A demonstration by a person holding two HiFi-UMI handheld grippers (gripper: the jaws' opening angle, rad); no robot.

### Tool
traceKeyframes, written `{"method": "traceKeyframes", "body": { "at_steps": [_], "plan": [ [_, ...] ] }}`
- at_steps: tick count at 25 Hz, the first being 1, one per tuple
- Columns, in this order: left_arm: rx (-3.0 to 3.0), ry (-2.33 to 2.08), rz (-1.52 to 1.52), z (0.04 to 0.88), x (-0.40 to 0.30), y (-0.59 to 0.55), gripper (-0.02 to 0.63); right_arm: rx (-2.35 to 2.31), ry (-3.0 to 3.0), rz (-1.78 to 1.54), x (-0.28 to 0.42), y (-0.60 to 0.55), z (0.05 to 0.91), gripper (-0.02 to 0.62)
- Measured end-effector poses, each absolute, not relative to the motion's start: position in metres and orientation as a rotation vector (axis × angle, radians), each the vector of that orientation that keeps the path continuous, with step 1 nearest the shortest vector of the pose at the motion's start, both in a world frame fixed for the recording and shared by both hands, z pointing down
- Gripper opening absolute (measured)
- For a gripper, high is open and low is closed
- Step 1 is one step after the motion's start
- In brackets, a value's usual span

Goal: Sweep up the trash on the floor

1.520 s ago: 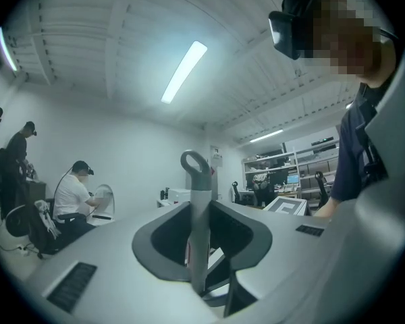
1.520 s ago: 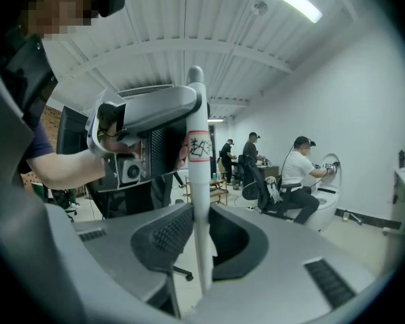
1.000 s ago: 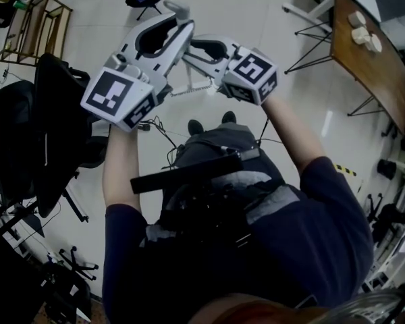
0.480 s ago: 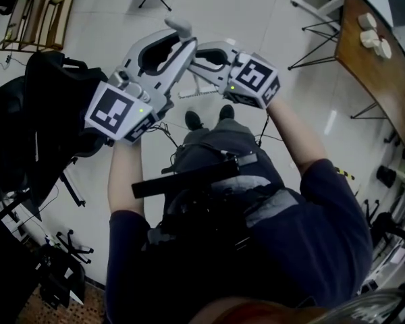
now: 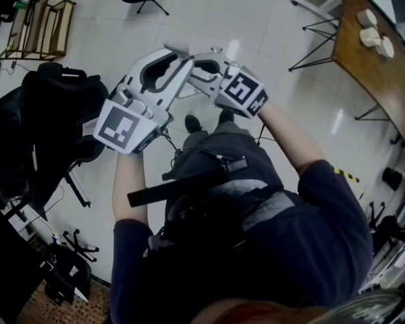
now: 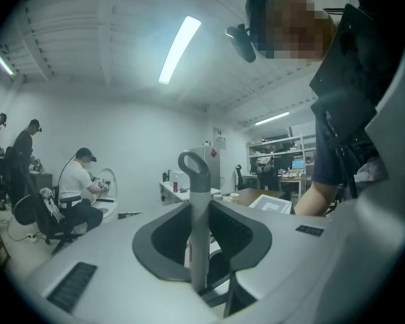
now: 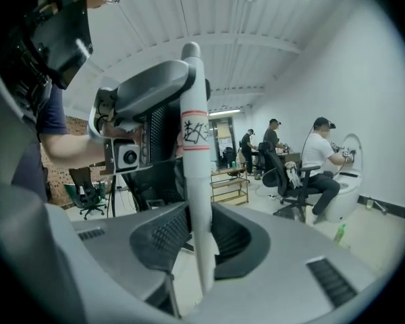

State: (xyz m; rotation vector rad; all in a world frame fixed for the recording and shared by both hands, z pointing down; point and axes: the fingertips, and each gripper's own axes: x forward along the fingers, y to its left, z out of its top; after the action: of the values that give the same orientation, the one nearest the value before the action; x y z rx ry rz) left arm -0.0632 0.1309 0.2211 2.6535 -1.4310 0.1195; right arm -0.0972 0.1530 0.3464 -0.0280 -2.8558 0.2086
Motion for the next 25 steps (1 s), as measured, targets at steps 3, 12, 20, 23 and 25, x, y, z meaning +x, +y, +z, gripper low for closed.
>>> {"method": "traceKeyframes", "body": {
  "at_steps": [3, 12, 20, 23, 25],
  "plan": [
    [2.625, -1.442, 0.133, 0.236, -0.061, 0.119, 0.084, -0.025, -2.846, 0.203, -0.093, 0.139, 0.36, 0.109],
    [2.553, -1.357, 0.061, 0.282, -0.074, 0.105, 0.087, 0.115, -2.796, 0.317, -0.101, 0.13, 0.408, 0.11],
    [2.516, -1.17, 0.08, 0.351, -0.084, 0.1, 0.095, 0.288, -2.696, 0.388, -0.111, 0.126, 0.476, 0.109],
    [2.503, -1.085, 0.107, 0.383, -0.088, 0.096, 0.098, 0.335, -2.639, 0.398, -0.117, 0.12, 0.509, 0.109],
    [2.496, -1.023, 0.123, 0.403, -0.09, 0.093, 0.101, 0.377, -2.6, 0.413, -0.12, 0.115, 0.53, 0.109]
  ]
}}
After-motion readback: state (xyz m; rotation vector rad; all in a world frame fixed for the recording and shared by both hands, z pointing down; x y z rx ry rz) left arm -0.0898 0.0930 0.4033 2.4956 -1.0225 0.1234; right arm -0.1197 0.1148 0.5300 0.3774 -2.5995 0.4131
